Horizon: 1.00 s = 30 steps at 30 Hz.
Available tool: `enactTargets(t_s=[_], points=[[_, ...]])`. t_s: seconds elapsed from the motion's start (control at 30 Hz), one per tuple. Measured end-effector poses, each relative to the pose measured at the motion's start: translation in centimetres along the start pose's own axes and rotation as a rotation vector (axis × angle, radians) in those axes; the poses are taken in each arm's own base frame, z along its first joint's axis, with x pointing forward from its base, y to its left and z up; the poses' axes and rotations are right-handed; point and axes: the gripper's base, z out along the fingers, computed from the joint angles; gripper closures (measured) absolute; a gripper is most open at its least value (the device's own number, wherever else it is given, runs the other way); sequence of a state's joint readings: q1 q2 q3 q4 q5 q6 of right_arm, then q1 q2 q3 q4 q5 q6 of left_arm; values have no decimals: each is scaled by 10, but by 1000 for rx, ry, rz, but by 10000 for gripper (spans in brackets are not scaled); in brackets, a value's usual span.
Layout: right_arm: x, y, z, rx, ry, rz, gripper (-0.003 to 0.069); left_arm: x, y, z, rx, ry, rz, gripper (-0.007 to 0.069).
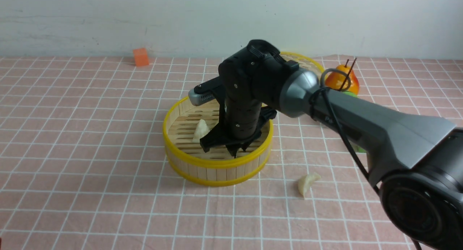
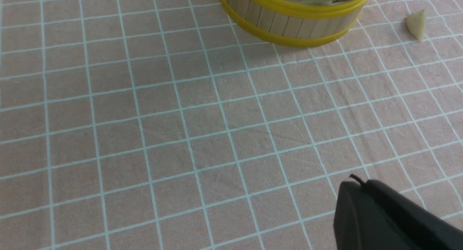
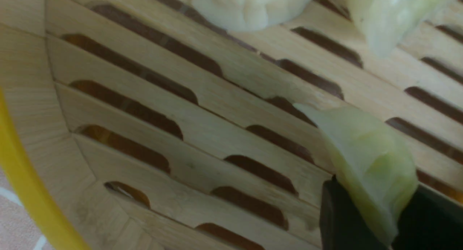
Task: Put the dumplings into the steamer on the table with the pink tablecloth.
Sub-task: 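Place the dumpling in the bamboo steamer basket with the right gripper, then reach for and grasp a dumpling lying on the table beside the steamer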
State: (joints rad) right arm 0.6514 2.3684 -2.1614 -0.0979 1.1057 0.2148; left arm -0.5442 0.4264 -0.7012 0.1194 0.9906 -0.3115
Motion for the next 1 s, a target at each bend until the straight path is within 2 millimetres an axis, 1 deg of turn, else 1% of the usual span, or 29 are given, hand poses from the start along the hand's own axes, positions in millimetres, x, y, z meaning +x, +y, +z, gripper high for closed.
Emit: enactTargets(t_s=[0.1, 0.2, 0.23, 0.3, 0.33, 0.37, 0.4, 0.43, 0.5, 0.53, 0.6, 0.63, 0.67, 0.7, 0.73, 0.83, 0.87, 0.9, 0.93, 0.97, 1.0], points=[[0, 0, 1, -2, 1, -2, 471, 1, 0, 1, -1, 4, 1, 638], [-1, 1, 0, -4, 4, -2, 446, 3, 1, 3, -4, 16, 2, 638], [0, 1, -4, -6, 23, 2, 380, 6, 1, 6, -8, 30, 3, 638], [0, 0, -8, -5, 38, 4, 335, 8, 1, 8, -10, 37, 4, 638], [-4, 0, -18, -7, 35, -3, 259, 11, 2, 10, -13, 49, 5, 638], [-8, 0, -27, -12, 11, -14, 213, 12, 2, 12, -15, 56, 6, 638], [-9, 0, -29, -15, 5, -16, 204, 12, 2, 12, -15, 57, 6, 638], [-15, 1, -48, -38, -41, -25, 138, 14, 2, 14, -17, 66, 7, 638], [-17, 3, -74, -84, -84, -26, 77, 15, 2, 15, -18, 69, 8, 638], [-17, 4, -92, -114, -111, -24, 58, 15, 2, 15, -18, 69, 8, 638], [-15, 5, -121, -163, -148, -28, 43, 15, 2, 15, -18, 62, 9, 638], [-11, 4, -137, -185, -163, -31, 46, 14, 3, 15, -20, 58, 11, 638], [-7, 3, -147, -189, -167, -36, 50, 14, 3, 15, -20, 56, 12, 638], [-6, 3, -149, -190, -167, -36, 52, 14, 3, 15, -20, 56, 12, 638], [4, 0, -160, -184, -158, -40, 68, 14, 3, 15, -20, 53, 13, 638], [33, -10, -161, -123, -75, -33, 120, 14, 2, 15, -19, 49, 13, 638], [34, -11, -167, -120, -89, -31, 120, 13, 2, 15, -17, 49, 12, 638], [48, -16, -159, -75, -33, -18, 140, 13, 2, 15, -17, 48, 12, 638], [55, -19, -156, -53, -9, -7, 147, 13, 2, 15, -16, 47, 12, 638], [69, -24, -146, 0, 44, 21, 159, 13, 2, 15, -13, 45, 10, 638], [79, -28, -138, 42, 82, 52, 164, 13, 2, 15, -11, 46, 8, 638]])
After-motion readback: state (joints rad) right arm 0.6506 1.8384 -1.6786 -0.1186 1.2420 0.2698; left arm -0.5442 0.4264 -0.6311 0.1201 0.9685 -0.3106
